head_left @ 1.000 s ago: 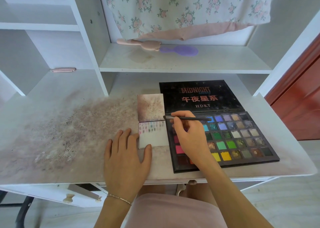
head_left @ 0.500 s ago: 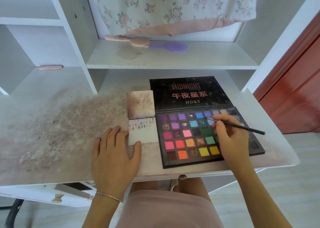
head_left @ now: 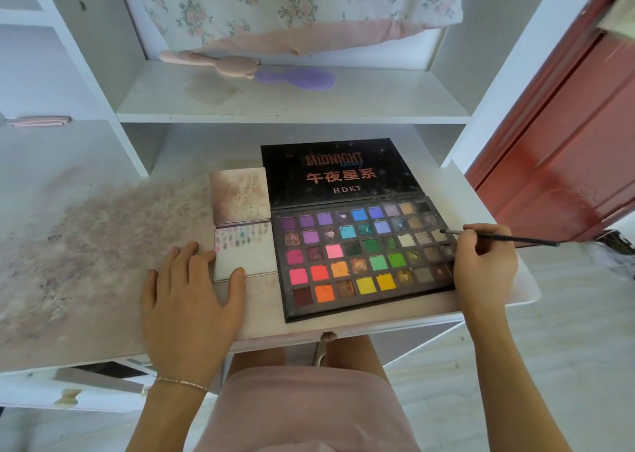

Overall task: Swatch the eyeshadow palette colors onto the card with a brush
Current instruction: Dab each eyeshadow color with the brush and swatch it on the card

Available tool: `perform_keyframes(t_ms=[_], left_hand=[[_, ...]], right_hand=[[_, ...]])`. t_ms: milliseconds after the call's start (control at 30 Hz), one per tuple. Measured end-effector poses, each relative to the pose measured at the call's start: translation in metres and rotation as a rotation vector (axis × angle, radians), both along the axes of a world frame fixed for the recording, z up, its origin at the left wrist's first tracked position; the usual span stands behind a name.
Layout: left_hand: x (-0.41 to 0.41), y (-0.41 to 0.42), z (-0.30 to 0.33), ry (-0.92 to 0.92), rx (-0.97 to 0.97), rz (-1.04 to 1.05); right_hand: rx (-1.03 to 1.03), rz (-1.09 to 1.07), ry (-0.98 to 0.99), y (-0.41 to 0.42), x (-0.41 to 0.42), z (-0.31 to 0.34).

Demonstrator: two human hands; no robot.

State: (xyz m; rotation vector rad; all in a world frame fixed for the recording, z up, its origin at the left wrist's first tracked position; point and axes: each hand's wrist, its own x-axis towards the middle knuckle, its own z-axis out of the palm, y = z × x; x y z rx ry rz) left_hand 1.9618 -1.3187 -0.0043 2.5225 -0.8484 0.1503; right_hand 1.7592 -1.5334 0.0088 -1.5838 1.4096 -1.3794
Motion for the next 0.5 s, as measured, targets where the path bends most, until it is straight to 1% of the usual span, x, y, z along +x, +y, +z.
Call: perform_keyframes(t_ms=[233, 367, 500], left_hand=[[0.0001, 0.0006, 0.0004, -0.006, 0.007, -0.003], [0.0004, 0.0007, 0.0004, -0.006, 0.012, -0.007], [0.0006, 0.0008, -0.0003, -0.017, 0.013, -0.009]], right_hand=[[0.082, 0.018, 0.132, -0.0042, -0.0016, -0.0009], [0.078, -0.023, 0.119, -0.0021, -0.002, 0.0004], [0.081, 0.027, 0.134, -0.0021, -0.0018, -0.0002]])
